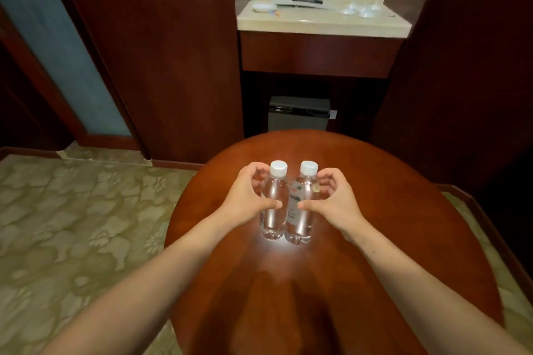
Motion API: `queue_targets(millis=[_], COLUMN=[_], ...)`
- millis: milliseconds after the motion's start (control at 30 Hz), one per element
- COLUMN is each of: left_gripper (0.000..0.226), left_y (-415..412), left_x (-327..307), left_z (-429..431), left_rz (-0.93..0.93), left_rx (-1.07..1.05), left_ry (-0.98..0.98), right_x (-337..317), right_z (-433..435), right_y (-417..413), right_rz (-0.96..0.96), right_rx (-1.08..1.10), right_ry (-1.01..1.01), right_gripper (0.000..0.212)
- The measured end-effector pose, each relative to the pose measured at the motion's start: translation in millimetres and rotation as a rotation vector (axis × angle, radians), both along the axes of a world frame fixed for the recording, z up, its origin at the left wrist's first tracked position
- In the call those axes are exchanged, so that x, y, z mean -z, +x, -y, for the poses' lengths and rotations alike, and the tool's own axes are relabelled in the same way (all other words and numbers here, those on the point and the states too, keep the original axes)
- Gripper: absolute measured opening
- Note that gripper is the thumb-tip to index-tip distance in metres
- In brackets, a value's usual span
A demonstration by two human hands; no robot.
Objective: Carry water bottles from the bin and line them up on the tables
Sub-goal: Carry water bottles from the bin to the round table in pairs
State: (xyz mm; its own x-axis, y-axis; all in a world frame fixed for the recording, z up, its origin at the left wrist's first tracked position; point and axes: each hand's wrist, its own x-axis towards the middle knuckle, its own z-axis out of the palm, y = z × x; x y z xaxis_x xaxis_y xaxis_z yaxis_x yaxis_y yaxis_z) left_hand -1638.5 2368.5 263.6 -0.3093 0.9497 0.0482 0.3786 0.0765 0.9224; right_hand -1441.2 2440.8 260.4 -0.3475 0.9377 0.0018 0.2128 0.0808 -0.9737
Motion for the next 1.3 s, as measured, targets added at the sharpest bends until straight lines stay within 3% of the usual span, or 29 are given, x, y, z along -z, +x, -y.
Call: queue_targets(millis=[233, 400, 600, 1067, 1300], left_gripper=[0.068, 0.061, 0.08, 0.066, 0.06], left_y=[-31, -32, -39, -44, -51], left_x=[68, 74, 85, 96, 70], left_z=[-70, -82, -86, -78, -81], left_rz=[0.016, 0.023, 0.014, -0.136, -0.115], left_rx=[0.003, -0.035, 0.041, 0.145, 0.266], left_ry=[-0.099, -0.035, -0.083, -0.131, -0.155], right_x=[66, 75, 84, 93, 78], right_z=[-66, -81, -84, -81, -81], right_y=[-37, -43, -49, -45, -37], right_rz=[0.128, 0.186, 0.205, 0.297, 0.373], right_rx=[0.012, 0.01, -0.032, -0.188, -0.243], right_ry=[-0.057, -0.02, 0.001, 0.046, 0.046], right_gripper=[0.086, 0.075, 0.071, 0.076, 0.055])
